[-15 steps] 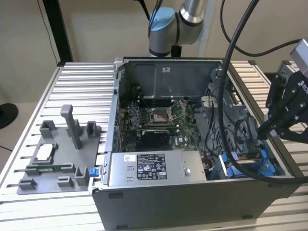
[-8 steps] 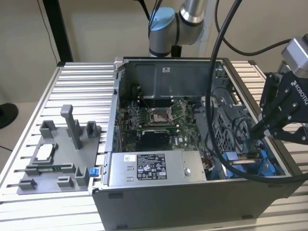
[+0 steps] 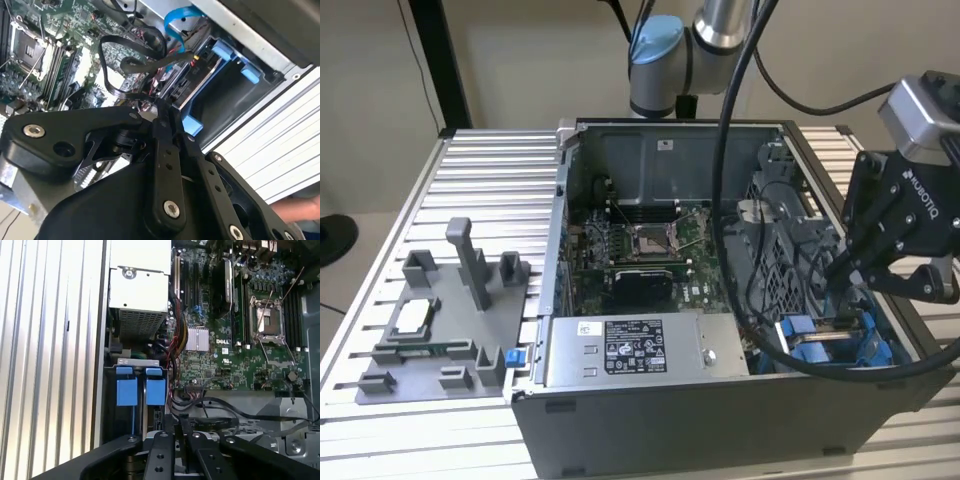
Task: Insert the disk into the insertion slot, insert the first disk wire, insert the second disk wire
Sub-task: 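Insert the second disk wire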
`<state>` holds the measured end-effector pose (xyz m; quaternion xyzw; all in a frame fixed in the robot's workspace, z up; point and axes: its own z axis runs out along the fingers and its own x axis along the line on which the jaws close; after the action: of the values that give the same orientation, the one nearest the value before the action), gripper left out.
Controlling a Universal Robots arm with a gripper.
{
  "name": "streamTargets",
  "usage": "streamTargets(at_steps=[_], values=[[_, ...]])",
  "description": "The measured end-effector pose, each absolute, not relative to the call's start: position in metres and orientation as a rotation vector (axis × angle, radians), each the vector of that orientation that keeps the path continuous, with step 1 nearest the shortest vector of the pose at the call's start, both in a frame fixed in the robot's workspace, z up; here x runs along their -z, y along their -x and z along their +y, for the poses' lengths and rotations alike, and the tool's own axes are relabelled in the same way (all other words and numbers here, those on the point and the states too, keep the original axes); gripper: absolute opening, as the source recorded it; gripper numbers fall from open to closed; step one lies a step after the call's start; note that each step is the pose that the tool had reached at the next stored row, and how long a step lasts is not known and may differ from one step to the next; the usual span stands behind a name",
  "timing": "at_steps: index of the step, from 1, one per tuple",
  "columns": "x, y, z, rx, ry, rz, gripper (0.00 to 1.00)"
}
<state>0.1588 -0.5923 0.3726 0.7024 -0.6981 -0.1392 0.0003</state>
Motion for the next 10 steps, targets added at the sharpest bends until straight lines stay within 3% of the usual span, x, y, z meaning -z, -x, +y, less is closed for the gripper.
streamTargets(at_steps=[10], values=[[-0.3726, -0.1465, -0.5923, 0.437, -2.206, -2.193, 0.00]])
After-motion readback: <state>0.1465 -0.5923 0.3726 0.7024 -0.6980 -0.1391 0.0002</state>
